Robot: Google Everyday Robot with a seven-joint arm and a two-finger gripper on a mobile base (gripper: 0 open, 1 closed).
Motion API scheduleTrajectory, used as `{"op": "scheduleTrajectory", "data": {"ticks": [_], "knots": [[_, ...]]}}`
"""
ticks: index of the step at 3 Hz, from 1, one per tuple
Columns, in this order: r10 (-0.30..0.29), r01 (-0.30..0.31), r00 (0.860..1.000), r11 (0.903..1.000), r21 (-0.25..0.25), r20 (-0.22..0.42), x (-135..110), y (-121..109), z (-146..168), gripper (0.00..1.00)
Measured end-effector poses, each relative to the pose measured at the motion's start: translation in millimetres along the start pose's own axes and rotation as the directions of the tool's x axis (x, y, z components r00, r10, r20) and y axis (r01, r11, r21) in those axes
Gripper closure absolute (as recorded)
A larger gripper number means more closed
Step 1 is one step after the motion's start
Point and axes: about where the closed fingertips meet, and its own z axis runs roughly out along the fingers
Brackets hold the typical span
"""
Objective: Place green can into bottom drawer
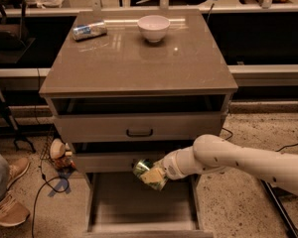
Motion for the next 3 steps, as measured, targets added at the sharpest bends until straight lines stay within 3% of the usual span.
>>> {"op": "scheduleTrajectory", "data": {"ticks": [1, 2, 3], "knots": [[0.034, -0.033, 0.999, 0.9990, 0.031, -0.007, 34.0, -29.1, 22.1, 1.00], [0.086, -0.084, 0.996, 0.9925, 0.089, -0.012, 87.0, -75.1, 65.2, 1.00], [0.124, -0.124, 0.992, 0.9886, 0.085, 0.011, 128.2, -108.3, 106.7, 1.00]]}}
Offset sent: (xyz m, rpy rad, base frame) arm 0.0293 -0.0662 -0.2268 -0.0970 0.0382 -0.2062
